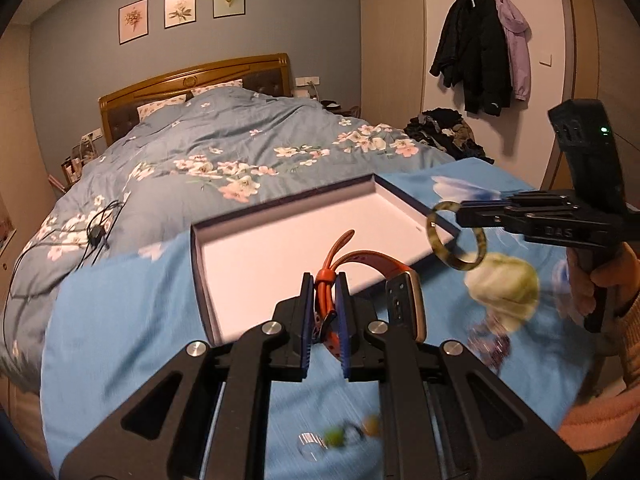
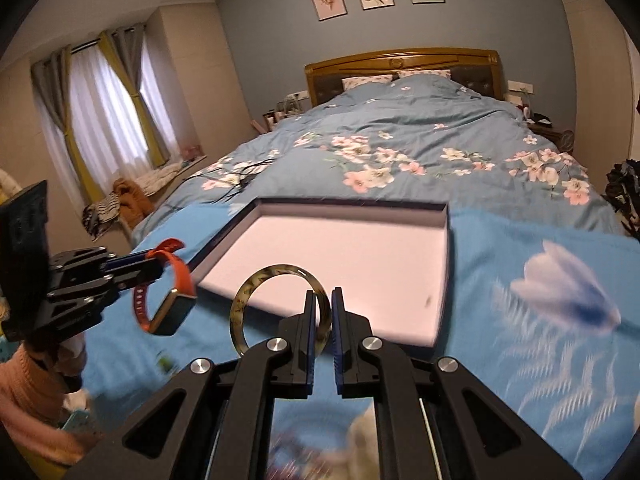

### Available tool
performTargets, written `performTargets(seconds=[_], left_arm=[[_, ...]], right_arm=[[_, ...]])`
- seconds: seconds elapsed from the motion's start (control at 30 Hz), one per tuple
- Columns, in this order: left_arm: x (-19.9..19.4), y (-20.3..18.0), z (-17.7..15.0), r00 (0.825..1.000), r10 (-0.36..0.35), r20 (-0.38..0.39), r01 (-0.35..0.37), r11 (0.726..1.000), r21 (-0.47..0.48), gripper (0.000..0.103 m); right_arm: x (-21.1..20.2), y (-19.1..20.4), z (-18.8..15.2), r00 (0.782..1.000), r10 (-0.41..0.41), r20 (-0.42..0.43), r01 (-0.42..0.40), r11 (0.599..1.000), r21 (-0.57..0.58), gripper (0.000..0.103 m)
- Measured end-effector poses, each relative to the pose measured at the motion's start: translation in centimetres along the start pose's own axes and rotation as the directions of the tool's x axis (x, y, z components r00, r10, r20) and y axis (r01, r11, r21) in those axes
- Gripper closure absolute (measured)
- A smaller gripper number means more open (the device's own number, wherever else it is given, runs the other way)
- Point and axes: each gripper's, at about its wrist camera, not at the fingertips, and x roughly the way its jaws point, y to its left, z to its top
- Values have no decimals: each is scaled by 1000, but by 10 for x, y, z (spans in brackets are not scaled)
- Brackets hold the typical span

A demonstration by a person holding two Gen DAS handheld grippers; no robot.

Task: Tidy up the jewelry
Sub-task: 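Carry the watch and bangle into the white box and open both tools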

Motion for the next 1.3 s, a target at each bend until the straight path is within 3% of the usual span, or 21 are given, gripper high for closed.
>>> performTargets(seconds=[0.27, 0.57, 0.93, 1.13, 1.23, 1.3], left_arm=[[63, 30, 40, 998, 2, -56, -2, 1000, 4, 92], [133, 60, 60, 990, 20, -142, -18, 1000, 11, 92], [189, 72, 68, 967, 64, -247, -50, 997, 61, 92], [210, 74, 73, 953, 82, -291, -67, 996, 59, 91], [212, 77, 75, 952, 83, -293, -75, 996, 40, 88], [211, 81, 75, 952, 85, -295, -85, 996, 10, 72]], right_arm=[[71, -31, 40, 996, -52, -68, 55, 997, 46, 97], [130, -46, 65, 979, -114, -167, 124, 991, 48, 97], [165, -55, 73, 956, -153, -249, 176, 982, 73, 97], [166, -55, 73, 951, -182, -250, 206, 976, 72, 93], [159, -54, 73, 956, -186, -228, 207, 975, 74, 86], [150, -52, 72, 961, -184, -205, 202, 977, 73, 80]])
